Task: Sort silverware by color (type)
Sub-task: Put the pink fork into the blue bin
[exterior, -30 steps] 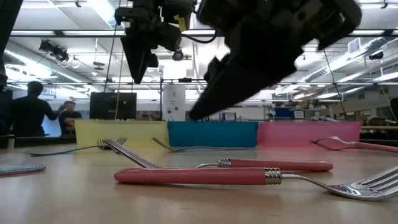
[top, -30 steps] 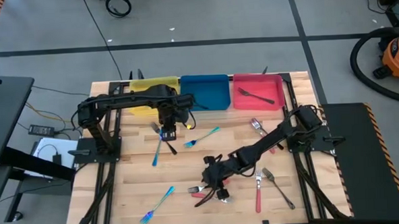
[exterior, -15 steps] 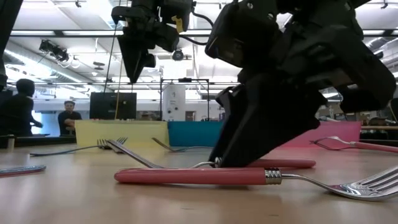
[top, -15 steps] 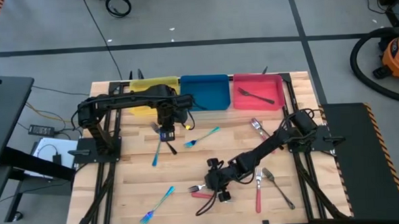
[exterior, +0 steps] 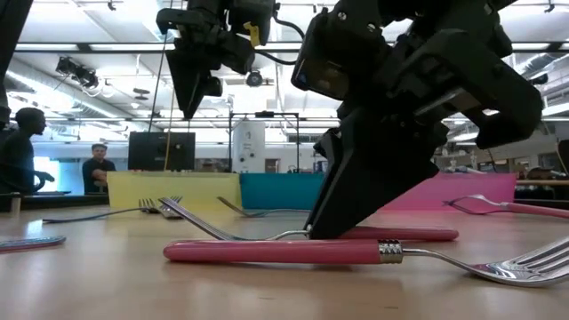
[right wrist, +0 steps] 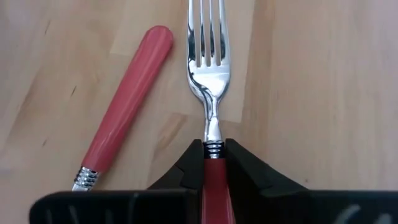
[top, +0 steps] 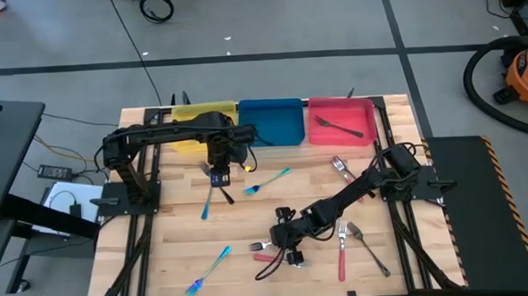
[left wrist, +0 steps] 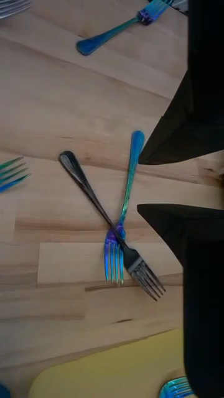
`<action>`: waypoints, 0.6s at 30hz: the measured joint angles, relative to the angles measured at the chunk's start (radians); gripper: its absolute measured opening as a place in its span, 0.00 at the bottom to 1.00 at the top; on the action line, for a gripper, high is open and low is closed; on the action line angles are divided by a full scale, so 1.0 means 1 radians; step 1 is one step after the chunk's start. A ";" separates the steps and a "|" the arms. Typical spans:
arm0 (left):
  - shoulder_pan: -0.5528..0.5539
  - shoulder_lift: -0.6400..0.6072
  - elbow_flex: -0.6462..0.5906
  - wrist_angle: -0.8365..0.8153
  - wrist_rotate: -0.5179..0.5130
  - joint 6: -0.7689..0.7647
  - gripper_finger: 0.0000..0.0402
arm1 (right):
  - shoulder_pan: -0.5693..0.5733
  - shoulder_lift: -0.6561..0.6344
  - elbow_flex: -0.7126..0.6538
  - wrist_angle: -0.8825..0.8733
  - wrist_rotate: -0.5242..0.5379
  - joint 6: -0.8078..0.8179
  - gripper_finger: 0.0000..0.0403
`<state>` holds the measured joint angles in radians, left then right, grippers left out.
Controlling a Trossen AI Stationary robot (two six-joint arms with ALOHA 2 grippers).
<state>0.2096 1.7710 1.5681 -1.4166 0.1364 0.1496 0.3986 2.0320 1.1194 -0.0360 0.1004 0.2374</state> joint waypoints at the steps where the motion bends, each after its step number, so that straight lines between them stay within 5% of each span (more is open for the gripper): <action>1: 0.000 0.000 0.000 0.000 0.000 0.001 0.28 | -0.003 0.000 0.000 0.000 -0.005 0.003 0.12; 12: 0.020 -0.008 0.000 -0.015 0.000 0.064 0.28 | -0.056 -0.102 -0.011 -0.139 -0.048 -0.034 0.12; 18: 0.076 -0.051 0.000 -0.005 0.000 0.071 0.28 | -0.134 -0.204 -0.009 -0.282 0.011 -0.108 0.00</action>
<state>0.2855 1.7198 1.5677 -1.4211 0.1360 0.2207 0.2642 1.8278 1.1107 -0.3185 0.1110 0.1297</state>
